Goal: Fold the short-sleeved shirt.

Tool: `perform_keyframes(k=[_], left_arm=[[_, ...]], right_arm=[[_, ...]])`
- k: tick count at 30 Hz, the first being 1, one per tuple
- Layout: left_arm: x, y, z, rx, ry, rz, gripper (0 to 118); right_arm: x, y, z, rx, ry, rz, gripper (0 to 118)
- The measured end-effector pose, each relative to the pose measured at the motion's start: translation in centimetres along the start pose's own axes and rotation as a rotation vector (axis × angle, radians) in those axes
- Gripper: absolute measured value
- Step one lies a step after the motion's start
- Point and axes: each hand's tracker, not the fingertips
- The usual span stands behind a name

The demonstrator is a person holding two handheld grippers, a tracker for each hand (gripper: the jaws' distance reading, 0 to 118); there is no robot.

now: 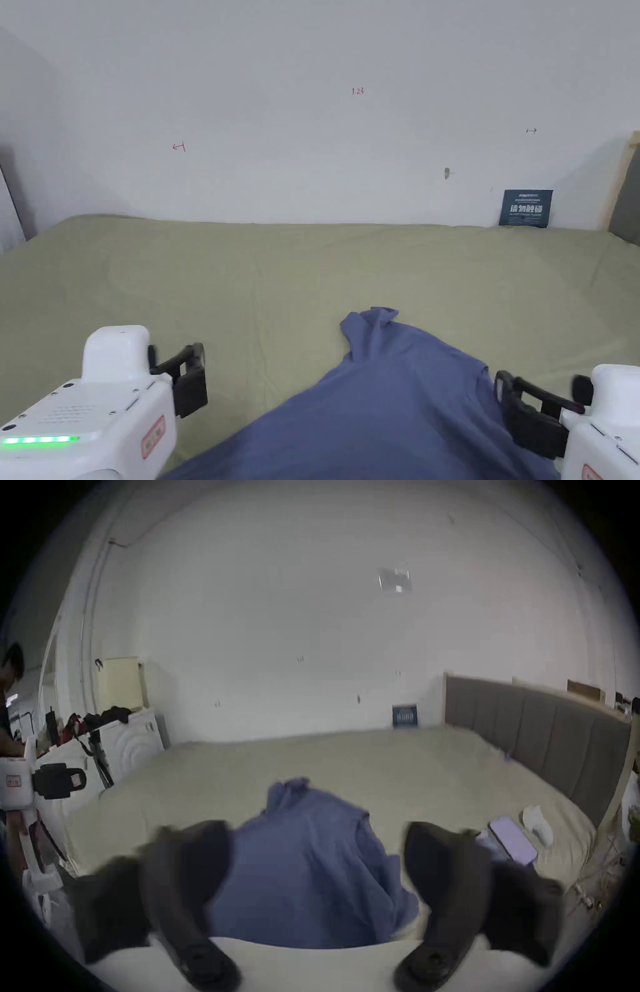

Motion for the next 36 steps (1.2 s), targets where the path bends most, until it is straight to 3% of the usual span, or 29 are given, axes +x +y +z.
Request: perform_keyframes(k=[1, 2, 3, 7, 12, 17, 24, 26, 27, 29, 34, 36], left_arm=[[0.4, -0.2, 0.2, 0.007, -0.002, -0.018, 21], [0.8, -0.5, 0.5, 0.024, 0.015, -0.036, 0], [1.0, -0.9, 0.9, -0.013, 0.006, 0.000, 0], [1.2, -0.4, 1.2, 0.046, -0.001, -0.080, 0], [0.0, -0.2, 0.6, 0.025, 0.005, -0.072, 0], [-4.7, -1.9, -1.6, -0.179, 0.046, -0.076, 0], [-12.1, -8.5, -5.5, -0.480, 0.043, 0.097, 1], [-13.0, -10.0, -6.8, -0.532, 0.040, 0.151, 8], [-13.3, -10.6, -7.7, -0.573, 0.031, 0.150, 35], [-13.7, -12.0, -9.9, -0.642, 0.036, 0.138, 118], [-13.4, -13.3, -13.8, -0.692, 0.099, 0.062, 114], [-13.2, -14.1, -15.5, -0.724, 0.113, 0.028, 106]], right_arm=[[-0.5, -0.1, 0.2, 0.011, -0.012, 0.019, 51], [-1.1, -0.3, 0.2, 0.005, -0.035, 0.031, 1], [-1.0, -0.6, 0.3, 0.049, -0.046, -0.001, 1], [-1.9, -0.7, 0.6, 0.040, -0.017, 0.027, 1], [-2.5, -0.8, 0.5, 0.028, -0.008, 0.015, 1], [-3.0, -1.9, -0.1, -0.019, 0.016, 0.020, 1], [-4.3, -5.6, -2.2, -0.135, 0.036, 0.027, 1], [-4.5, -6.4, -3.0, -0.155, 0.041, 0.040, 1], [-4.8, -6.7, -3.3, -0.173, 0.035, 0.044, 1], [-4.7, -7.4, -4.1, -0.205, 0.049, 0.023, 1], [-5.0, -8.4, -5.1, -0.254, 0.050, 0.040, 1], [-5.0, -8.7, -5.4, -0.267, 0.052, 0.051, 2]])
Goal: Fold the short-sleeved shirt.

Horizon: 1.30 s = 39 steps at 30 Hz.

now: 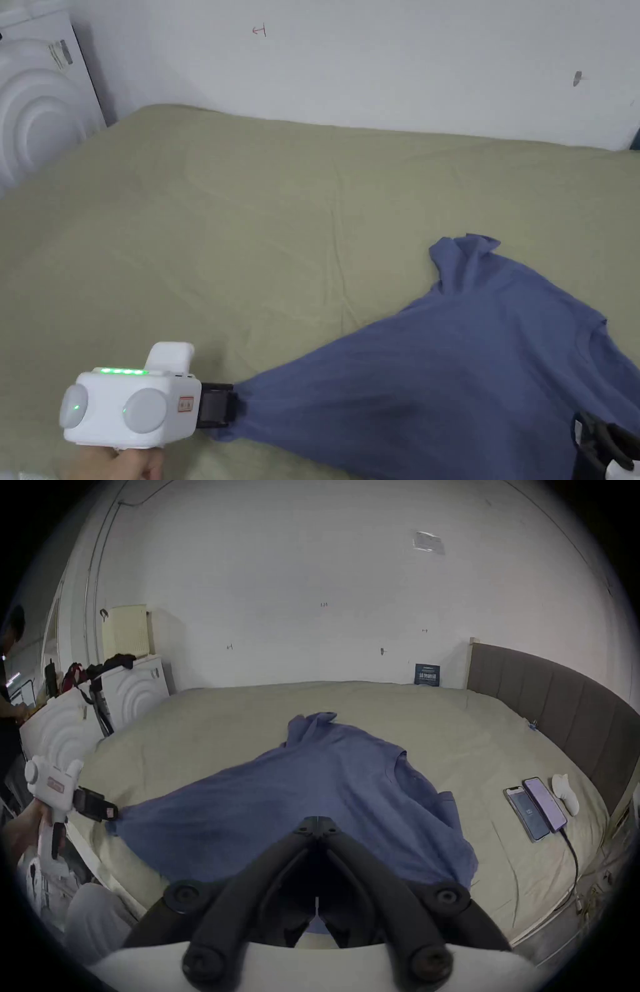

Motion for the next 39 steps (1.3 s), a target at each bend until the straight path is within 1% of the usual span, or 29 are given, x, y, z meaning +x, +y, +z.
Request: perform_keyframes(k=[1, 3, 4, 5, 6, 7, 8, 9, 10, 11, 15, 17, 18, 20, 22, 25, 26, 27, 28, 29, 30, 31, 32, 34, 35, 36, 37, 38, 39], left_arm=[[0.4, 0.0, -0.6, -0.019, 0.006, -0.012, 101], [1.1, -0.4, -0.5, -0.020, 0.034, -0.034, 100], [1.5, -0.4, 0.2, -0.002, 0.040, -0.047, 91], [1.6, -0.4, 0.7, 0.004, 0.018, -0.065, 72], [2.0, -0.4, 1.1, 0.003, -0.028, -0.085, 58], [2.4, -0.7, 1.3, -0.012, -0.035, -0.083, 35], [2.7, -0.7, 1.5, -0.014, -0.048, -0.119, 9], [2.8, -0.5, 1.6, -0.021, -0.084, -0.131, 9], [3.0, -0.5, 1.5, -0.013, -0.048, -0.120, 9], [2.6, -0.1, 1.6, 0.046, 0.017, -0.164, 8], [2.0, -0.1, 1.3, 0.006, -0.037, -0.108, 8], [1.9, -0.2, 1.5, 0.006, -0.047, -0.083, 8], [1.9, -0.2, 1.5, 0.008, -0.049, -0.075, 8], [1.9, -0.4, 1.5, 0.002, -0.052, -0.060, 8], [1.9, -0.4, 1.5, 0.002, -0.056, -0.047, 8], [1.7, -0.4, 1.3, -0.004, -0.066, -0.019, 8], [1.7, -0.4, 1.2, -0.006, -0.067, -0.017, 8], [1.8, -0.4, 1.1, -0.012, -0.077, -0.011, 8], [1.9, -0.3, 1.1, -0.014, -0.074, -0.015, 8], [1.9, -0.2, 1.1, -0.016, -0.072, -0.018, 8], [2.0, -0.2, 1.1, -0.019, -0.071, -0.020, 8], [2.0, -0.2, 1.0, -0.021, -0.068, -0.020, 8], [2.1, -0.1, 0.9, -0.024, -0.065, -0.020, 8], [2.0, -0.1, 0.9, -0.028, -0.062, -0.019, 8], [2.0, -0.1, 0.9, -0.029, -0.065, -0.022, 8], [2.0, -0.1, 0.9, -0.030, -0.065, -0.021, 8], [2.0, -0.1, 0.9, -0.031, -0.064, -0.017, 8], [2.1, -0.1, 0.8, -0.033, -0.064, -0.015, 8], [2.2, -0.1, 0.7, -0.033, -0.065, -0.014, 8]], right_arm=[[0.0, 0.0, -0.2, -0.007, -0.001, 0.001, 2], [0.4, 0.0, -0.8, -0.019, -0.004, -0.001, 2], [0.5, 0.0, -1.0, -0.022, -0.005, -0.001, 2], [0.6, 0.0, -1.4, -0.030, -0.008, -0.001, 2], [0.9, 0.2, -1.9, -0.037, -0.013, -0.004, 2], [1.0, 0.4, -2.5, -0.050, -0.018, -0.007, 2], [1.3, 0.8, -3.2, -0.067, -0.028, -0.015, 2], [1.6, 1.3, -4.0, -0.081, -0.037, -0.029, 2], [2.1, 1.8, -4.9, -0.088, -0.029, -0.041, 2], [2.6, 2.5, -5.9, -0.094, -0.020, -0.050, 2], [4.7, 6.1, -11.3, -0.121, -0.016, -0.037, 2], [5.7, 8.1, -15.3, -0.178, 0.002, 0.019, 2], [6.3, 9.3, -17.4, -0.189, 0.001, 0.029, 2], [7.6, 11.1, -21.7, -0.242, 0.035, 0.028, 2], [8.8, 12.6, -26.0, -0.303, 0.029, 0.044, 2], [10.2, 14.1, -31.7, -0.369, 0.003, 0.107, 2], [10.6, 14.5, -33.2, -0.367, 0.003, 0.114, 6], [11.0, 14.9, -34.8, -0.381, 0.012, 0.112, 28], [11.3, 15.3, -36.2, -0.399, 0.016, 0.107, 68], [11.5, 15.4, -37.4, -0.441, 0.024, 0.095, 114], [11.7, 15.5, -38.8, -0.469, 0.031, 0.096, 118], [11.8, 15.6, -39.4, -0.440, 0.026, 0.097, 118], [11.9, 15.5, -40.5, -0.474, 0.028, 0.108, 118], [10.9, 14.8, -41.9, -0.578, -0.002, 0.180, 118], [10.6, 14.2, -42.4, -0.591, -0.004, 0.232, 118], [10.5, 13.9, -42.4, -0.587, 0.020, 0.255, 118], [10.5, 14.1, -42.2, -0.563, 0.009, 0.224, 118], [9.9, 14.4, -42.1, -0.581, -0.017, 0.191, 114], [9.7, 14.7, -41.8, -0.601, -0.025, 0.174, 101]])
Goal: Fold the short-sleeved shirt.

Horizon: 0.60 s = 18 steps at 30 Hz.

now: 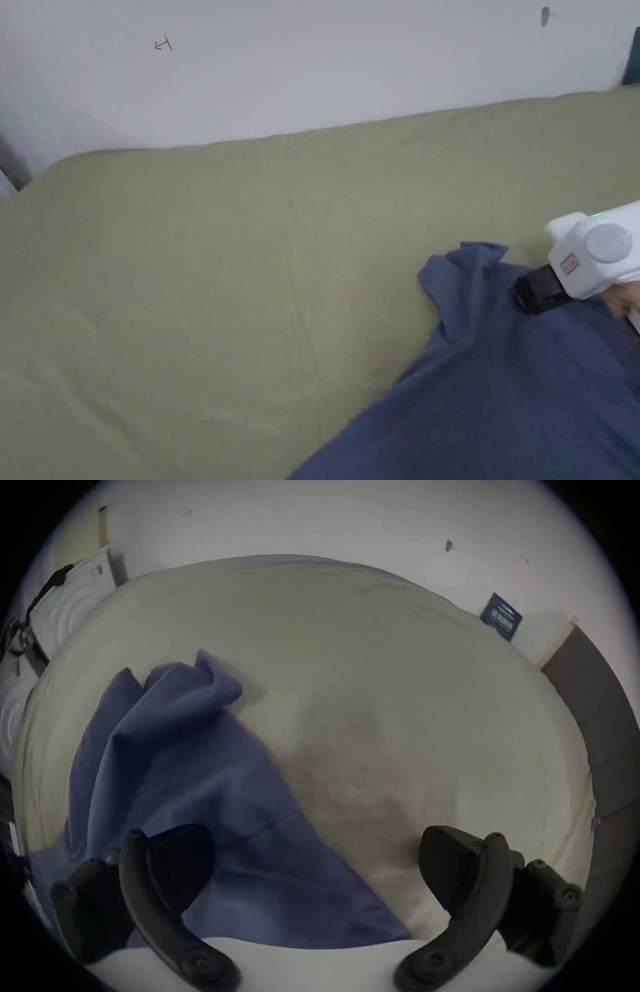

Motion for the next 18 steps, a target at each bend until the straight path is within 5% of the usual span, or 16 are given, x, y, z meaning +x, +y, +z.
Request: perform_keyframes(k=[1, 3, 7, 18], left_arm=[[0.1, 0.0, 0.0, 0.000, 0.004, -0.001, 8], [0.2, 0.0, 0.0, 0.000, 0.009, -0.002, 8], [0.0, 0.0, 0.2, 0.004, 0.003, 0.016, 8], [1.2, 5.2, 8.3, 0.191, -0.061, 0.046, 7]], right_arm=[[-0.1, -0.2, 0.6, 0.014, 0.015, 0.019, 82], [-0.6, -0.2, 2.7, 0.034, 0.105, 0.009, 2], [-1.4, -0.3, 7.6, 0.094, 0.069, 0.070, 2], [2.5, -4.9, 29.4, 0.380, 0.028, 0.031, 2]])
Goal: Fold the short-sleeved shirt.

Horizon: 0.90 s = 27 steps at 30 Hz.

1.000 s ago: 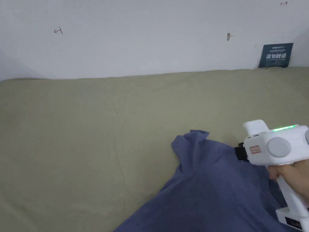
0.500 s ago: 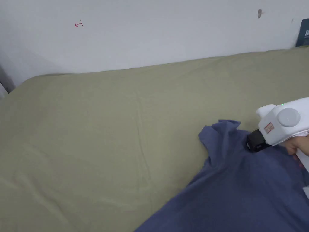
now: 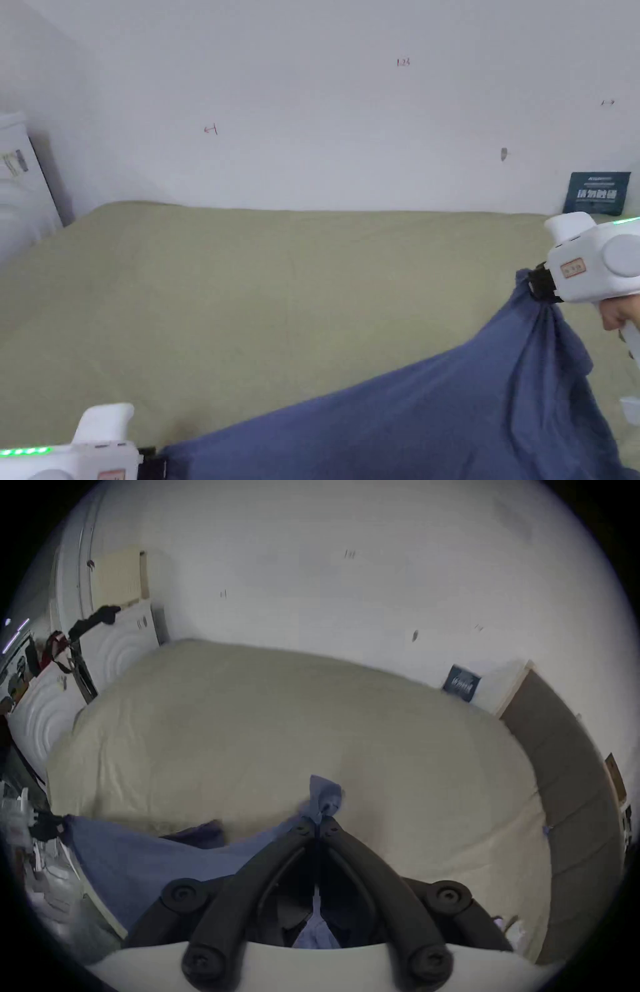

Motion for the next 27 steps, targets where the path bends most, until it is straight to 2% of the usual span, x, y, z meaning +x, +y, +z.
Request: perform_keyframes(k=[5, 12, 17, 27], left_arm=[[2.8, 8.3, 5.6, 0.161, -0.013, -0.058, 7], [6.2, 18.8, 12.4, 0.333, 0.001, -0.059, 7], [8.4, 23.0, 15.0, 0.394, 0.016, -0.056, 6], [9.0, 28.6, 15.3, 0.421, 0.102, -0.074, 5]], right_arm=[[2.9, 0.7, 10.2, 0.140, -0.047, -0.041, 2], [6.5, 2.1, 20.4, 0.312, -0.097, -0.169, 2], [6.8, 2.5, 22.3, 0.358, -0.079, -0.219, 2], [5.8, 6.3, 19.8, 0.381, -0.093, -0.197, 2]])
